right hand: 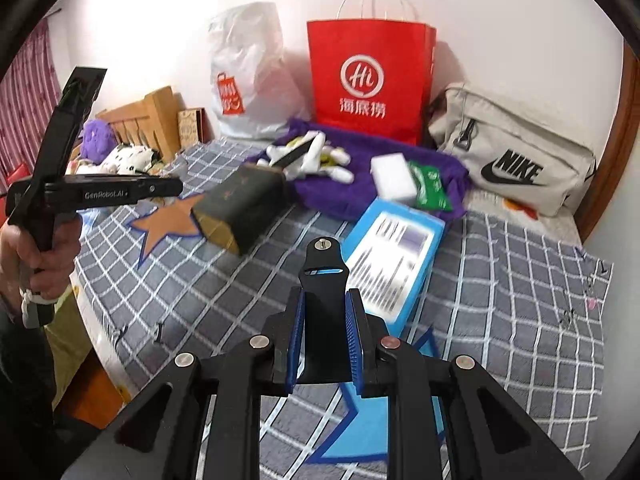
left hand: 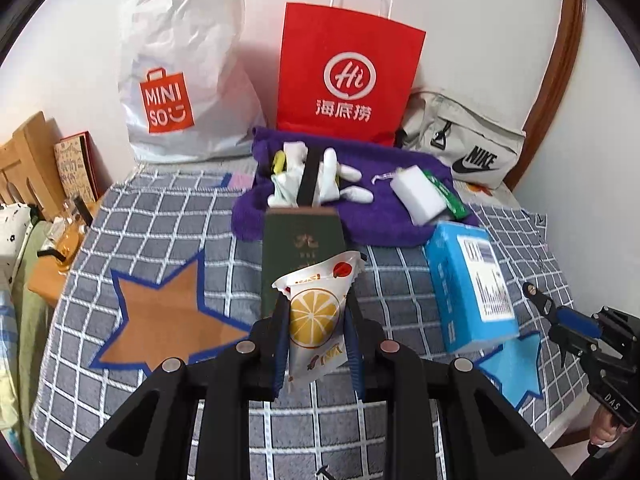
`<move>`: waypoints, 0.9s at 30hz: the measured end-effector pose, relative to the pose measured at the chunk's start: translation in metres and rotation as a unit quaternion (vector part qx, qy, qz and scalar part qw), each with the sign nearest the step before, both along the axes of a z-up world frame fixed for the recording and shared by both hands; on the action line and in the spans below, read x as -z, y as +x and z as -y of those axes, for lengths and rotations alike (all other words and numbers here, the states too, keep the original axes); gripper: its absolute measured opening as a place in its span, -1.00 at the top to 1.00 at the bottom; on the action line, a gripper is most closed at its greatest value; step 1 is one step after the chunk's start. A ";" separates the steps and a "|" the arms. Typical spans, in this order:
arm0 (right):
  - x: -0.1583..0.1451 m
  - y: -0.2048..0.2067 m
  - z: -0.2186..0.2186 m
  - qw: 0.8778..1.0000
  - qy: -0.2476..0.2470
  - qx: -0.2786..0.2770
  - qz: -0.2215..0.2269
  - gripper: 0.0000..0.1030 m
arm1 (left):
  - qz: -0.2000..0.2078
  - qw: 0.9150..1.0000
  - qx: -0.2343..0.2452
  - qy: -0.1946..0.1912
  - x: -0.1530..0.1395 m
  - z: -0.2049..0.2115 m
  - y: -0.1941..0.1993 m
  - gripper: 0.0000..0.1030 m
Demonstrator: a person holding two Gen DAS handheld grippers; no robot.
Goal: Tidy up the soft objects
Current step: 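Carry the snack packet with the left tool while the right tool carries the strap to the towel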
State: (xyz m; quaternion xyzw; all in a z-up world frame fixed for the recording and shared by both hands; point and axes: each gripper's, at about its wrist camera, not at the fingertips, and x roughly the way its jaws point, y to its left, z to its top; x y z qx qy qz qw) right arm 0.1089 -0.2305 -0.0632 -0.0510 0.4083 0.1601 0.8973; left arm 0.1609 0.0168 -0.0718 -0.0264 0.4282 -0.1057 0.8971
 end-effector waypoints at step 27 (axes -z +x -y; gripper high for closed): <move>-0.031 0.139 0.024 0.997 0.054 0.056 0.031 0.61 | 0.004 1.000 -0.009 0.006 -0.015 0.018 0.096 0.54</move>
